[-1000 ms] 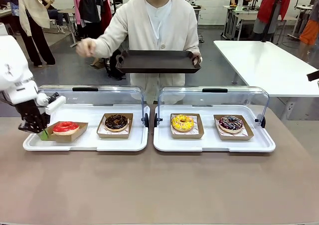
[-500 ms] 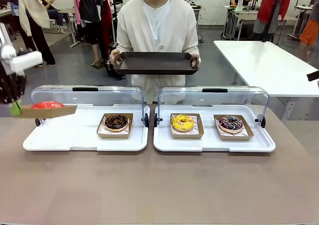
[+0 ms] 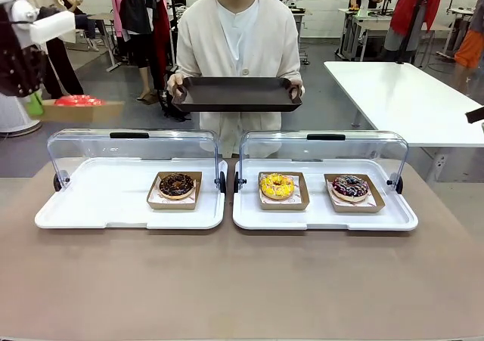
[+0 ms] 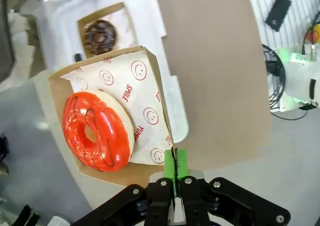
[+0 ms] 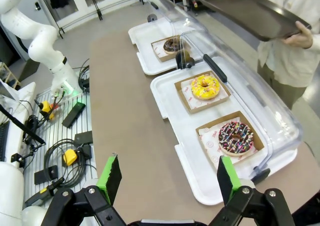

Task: Provide the desired donut to the person.
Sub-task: Pick up and lift the Paper togo box containing the Donut pointed at by the person, then place the picked Paper togo box onto the Handle tray extended by the person.

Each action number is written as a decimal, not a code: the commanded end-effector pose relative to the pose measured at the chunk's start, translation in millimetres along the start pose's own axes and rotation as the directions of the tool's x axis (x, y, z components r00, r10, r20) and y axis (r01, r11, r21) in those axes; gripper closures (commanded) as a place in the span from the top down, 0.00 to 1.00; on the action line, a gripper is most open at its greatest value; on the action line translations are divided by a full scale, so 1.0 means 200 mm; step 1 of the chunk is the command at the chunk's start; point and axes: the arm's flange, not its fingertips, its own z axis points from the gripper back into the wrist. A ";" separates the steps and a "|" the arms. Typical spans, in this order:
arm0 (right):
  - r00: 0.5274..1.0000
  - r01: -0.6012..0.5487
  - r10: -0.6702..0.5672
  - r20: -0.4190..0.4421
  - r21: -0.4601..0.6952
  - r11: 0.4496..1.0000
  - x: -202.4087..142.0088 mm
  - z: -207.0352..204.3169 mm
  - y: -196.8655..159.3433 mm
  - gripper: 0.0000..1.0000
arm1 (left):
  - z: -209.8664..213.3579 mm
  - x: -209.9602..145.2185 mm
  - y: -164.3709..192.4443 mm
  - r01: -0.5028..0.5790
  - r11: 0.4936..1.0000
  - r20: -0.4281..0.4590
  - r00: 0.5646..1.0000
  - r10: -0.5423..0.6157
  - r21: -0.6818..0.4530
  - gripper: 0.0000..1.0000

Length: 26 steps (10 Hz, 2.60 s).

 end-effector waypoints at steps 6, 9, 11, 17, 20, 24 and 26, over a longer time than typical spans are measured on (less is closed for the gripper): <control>1.000 -0.002 0.002 0.015 0.002 1.000 0.00 0.00 0.00 1.00 | -0.01 0.00 0.10 0.001 0.999 -0.011 1.000 0.000 0.037 0.00; 1.000 -0.002 0.002 0.015 0.002 1.000 0.00 0.00 0.00 1.00 | -0.01 0.00 0.10 0.001 0.999 -0.011 1.000 0.000 0.037 0.00; 1.000 -0.002 0.002 0.015 0.002 1.000 0.00 0.00 0.00 1.00 | -0.01 0.00 0.10 0.001 0.999 -0.011 1.000 0.000 0.037 0.00; 1.000 -0.002 0.002 0.015 0.002 1.000 0.00 0.00 0.00 1.00 | -0.01 0.00 0.10 0.001 0.999 -0.011 1.000 0.000 0.037 0.00; 1.000 -0.002 0.002 0.015 0.002 1.000 0.00 0.00 0.00 1.00 | 0.02 0.08 0.08 0.045 0.997 0.015 0.999 -0.046 0.060 0.01; 1.000 -0.002 0.002 0.015 0.002 1.000 0.00 0.00 0.00 1.00 | 0.12 0.50 0.17 0.121 0.981 -0.069 0.991 -0.111 0.150 0.01; 1.000 -0.002 0.002 0.015 0.002 1.000 0.00 0.00 0.00 1.00 | 0.02 0.65 0.28 0.150 0.977 -0.096 0.986 -0.136 0.155 0.01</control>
